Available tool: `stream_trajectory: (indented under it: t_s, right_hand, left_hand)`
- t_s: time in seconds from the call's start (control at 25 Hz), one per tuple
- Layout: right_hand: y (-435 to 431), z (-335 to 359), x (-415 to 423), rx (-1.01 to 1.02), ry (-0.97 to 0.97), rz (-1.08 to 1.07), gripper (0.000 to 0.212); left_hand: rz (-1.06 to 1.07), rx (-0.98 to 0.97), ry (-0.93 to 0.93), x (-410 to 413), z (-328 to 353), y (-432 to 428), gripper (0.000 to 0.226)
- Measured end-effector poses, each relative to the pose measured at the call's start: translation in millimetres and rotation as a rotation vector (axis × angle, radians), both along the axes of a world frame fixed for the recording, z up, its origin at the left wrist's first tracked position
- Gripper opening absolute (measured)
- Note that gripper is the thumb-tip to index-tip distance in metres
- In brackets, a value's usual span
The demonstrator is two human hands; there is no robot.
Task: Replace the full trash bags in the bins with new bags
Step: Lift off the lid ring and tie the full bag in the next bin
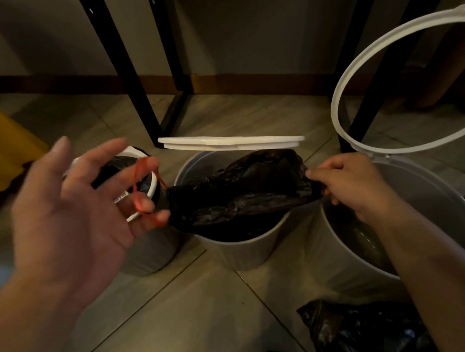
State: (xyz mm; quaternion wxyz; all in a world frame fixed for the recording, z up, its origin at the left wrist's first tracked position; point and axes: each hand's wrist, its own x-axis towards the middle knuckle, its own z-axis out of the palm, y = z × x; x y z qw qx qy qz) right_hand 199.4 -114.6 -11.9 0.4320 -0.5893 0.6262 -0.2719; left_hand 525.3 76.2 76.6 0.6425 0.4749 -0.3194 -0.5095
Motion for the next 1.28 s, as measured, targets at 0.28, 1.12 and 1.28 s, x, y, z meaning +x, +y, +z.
stream_trajectory:
  t_s: [0.28,1.12,1.28]
  right_hand:
    - [8,-1,19,-0.133,-0.15,-0.123,0.008]
    - [84,34,70,-0.543,-0.272,0.376,0.018]
    - [81,33,71,-0.543,-0.306,0.402,0.029]
  left_hand:
    - [-0.04,0.042,-0.007,-32,2,-12,0.065]
    - [-0.057,0.346,-0.148,-113,-10,-60,0.027]
    - [-0.062,0.365,-0.126,-103,-2,-57,0.043]
